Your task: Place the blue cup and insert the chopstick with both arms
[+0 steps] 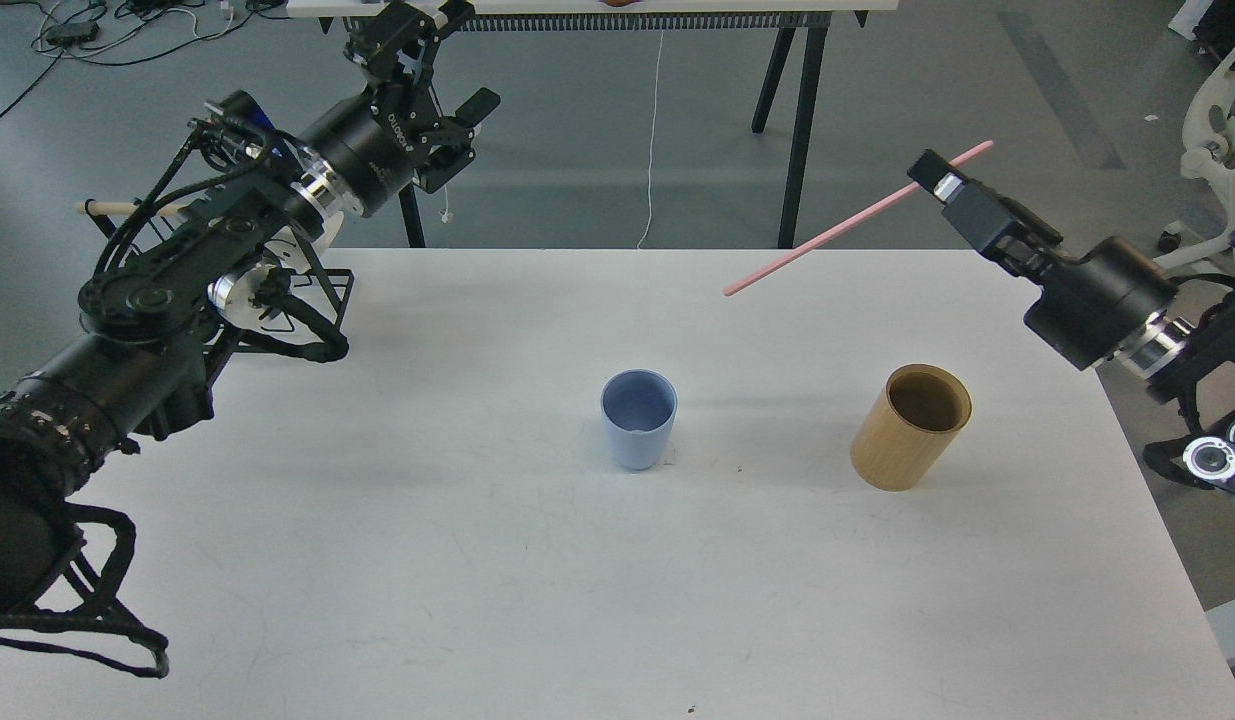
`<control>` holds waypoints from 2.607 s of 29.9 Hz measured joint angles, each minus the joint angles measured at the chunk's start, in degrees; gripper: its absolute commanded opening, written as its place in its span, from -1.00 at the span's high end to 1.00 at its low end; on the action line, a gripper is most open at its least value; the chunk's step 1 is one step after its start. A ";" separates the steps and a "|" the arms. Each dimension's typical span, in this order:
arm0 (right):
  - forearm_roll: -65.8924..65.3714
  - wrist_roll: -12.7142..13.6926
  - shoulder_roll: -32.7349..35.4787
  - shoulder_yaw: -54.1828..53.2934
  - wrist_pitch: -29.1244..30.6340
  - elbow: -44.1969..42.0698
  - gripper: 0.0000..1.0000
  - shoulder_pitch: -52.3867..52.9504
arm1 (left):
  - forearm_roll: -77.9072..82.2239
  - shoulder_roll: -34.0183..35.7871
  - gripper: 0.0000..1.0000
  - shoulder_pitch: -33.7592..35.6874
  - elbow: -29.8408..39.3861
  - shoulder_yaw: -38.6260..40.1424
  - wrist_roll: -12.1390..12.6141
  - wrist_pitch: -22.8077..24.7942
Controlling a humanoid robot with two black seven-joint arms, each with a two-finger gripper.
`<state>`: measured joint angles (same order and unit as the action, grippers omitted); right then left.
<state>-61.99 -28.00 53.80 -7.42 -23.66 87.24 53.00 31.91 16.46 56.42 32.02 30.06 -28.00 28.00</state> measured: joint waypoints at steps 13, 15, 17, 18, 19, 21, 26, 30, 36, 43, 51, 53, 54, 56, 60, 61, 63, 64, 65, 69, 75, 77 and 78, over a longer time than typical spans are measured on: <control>-3.85 -0.01 -17.12 23.51 -0.17 -13.65 0.99 20.46 | -0.09 0.34 -0.92 -1.53 -0.08 0.28 0.00 0.00; -4.38 -0.01 -19.33 24.89 -0.17 -15.75 0.99 21.05 | -0.09 0.40 -0.93 -1.64 -0.15 0.28 0.00 0.00; -4.64 -0.01 -21.04 25.92 -0.17 -17.22 0.99 21.27 | -0.09 0.51 -0.93 -1.73 -0.19 0.28 0.00 0.00; -4.82 -0.01 -21.83 26.44 -0.17 -17.84 0.99 21.35 | -0.10 0.59 -0.93 -1.82 -0.20 0.28 0.00 0.00; -4.99 -0.01 -22.47 26.85 -0.17 -18.34 0.99 21.37 | -0.09 0.74 -0.93 -2.02 -0.20 0.28 0.00 0.00; -5.25 -0.01 -23.69 27.74 -0.17 -19.30 0.98 21.40 | -0.09 1.06 -0.94 -2.40 -0.20 0.31 0.00 0.00; -5.57 -0.01 -26.69 30.69 -0.49 -21.90 0.91 21.28 | -0.09 1.29 -0.94 -2.66 -0.21 0.36 0.00 0.00; -6.13 -0.01 -29.83 32.72 -0.67 -24.64 0.68 20.61 | -0.13 1.28 -0.94 -2.71 -0.21 0.41 0.00 0.00; -6.29 -0.01 -32.69 33.45 -1.44 -27.35 -0.39 19.57 | -0.18 1.25 -0.94 -3.05 -0.20 0.54 0.00 0.00; -5.37 -0.01 -32.35 31.10 -2.27 -26.81 -0.88 19.73 | -0.18 1.31 -0.94 -3.15 -0.20 0.67 0.00 0.00; -1.08 0.00 -27.77 24.48 -2.87 -20.08 -0.91 19.73 | -0.23 1.22 -0.94 -3.01 -0.17 0.80 0.00 0.00; 3.35 0.00 -25.71 20.98 -2.87 -17.36 -0.91 19.59 | -0.30 1.46 -0.94 -3.00 -0.10 0.83 0.00 0.00; 6.27 0.01 -24.46 18.99 -2.87 -15.73 -0.91 19.30 | -0.33 1.63 -0.94 -2.99 -0.08 0.86 0.00 0.00; 12.84 0.01 -21.66 14.70 -2.75 -12.98 -0.88 18.03 | -0.40 1.84 -0.94 -2.99 0.04 1.00 0.00 0.00; 26.30 0.01 -18.88 3.70 -2.25 -10.39 -0.88 11.75 | -1.07 2.23 -0.94 -3.29 0.48 3.54 0.00 0.00; 29.68 0.01 -18.64 0.28 -2.02 -9.90 -0.88 9.38 | -1.35 2.49 -0.94 -3.90 0.49 4.72 0.00 0.00; 35.15 0.01 -18.45 -6.01 -0.67 -9.01 -0.88 4.58 | -1.70 3.34 -0.94 -5.48 0.49 7.00 0.00 0.00; 37.49 0.01 -18.42 -9.04 0.99 -8.71 -0.88 2.20 | -1.76 3.69 -0.94 -6.06 0.49 7.67 0.00 -0.01; 39.53 0.01 -18.40 -11.71 3.52 -8.57 -0.88 -0.01 | -1.82 4.11 -0.94 -6.54 0.49 8.14 0.00 -0.01; 47.93 0.01 -18.40 -19.72 20.91 -9.94 -0.90 -7.36 | -1.96 6.18 -0.96 -8.40 0.50 8.72 0.00 0.00; 55.92 0.01 -19.07 -23.67 49.16 -21.43 -0.98 -10.92 | -2.12 8.81 -0.97 -11.35 0.51 9.22 0.00 0.01; 56.19 0.01 -19.31 -24.27 50.96 -24.48 -0.98 -10.94 | -2.12 9.23 -0.97 -12.08 0.51 9.38 0.00 -0.01; 56.24 0.01 -19.36 -24.45 51.32 -25.34 -0.98 -10.94 | -2.12 9.37 -0.97 -12.32 0.51 9.51 0.00 0.01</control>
<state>-5.75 -27.99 34.44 -31.87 27.66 61.90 42.06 29.79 25.83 44.10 32.53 39.57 -28.00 28.00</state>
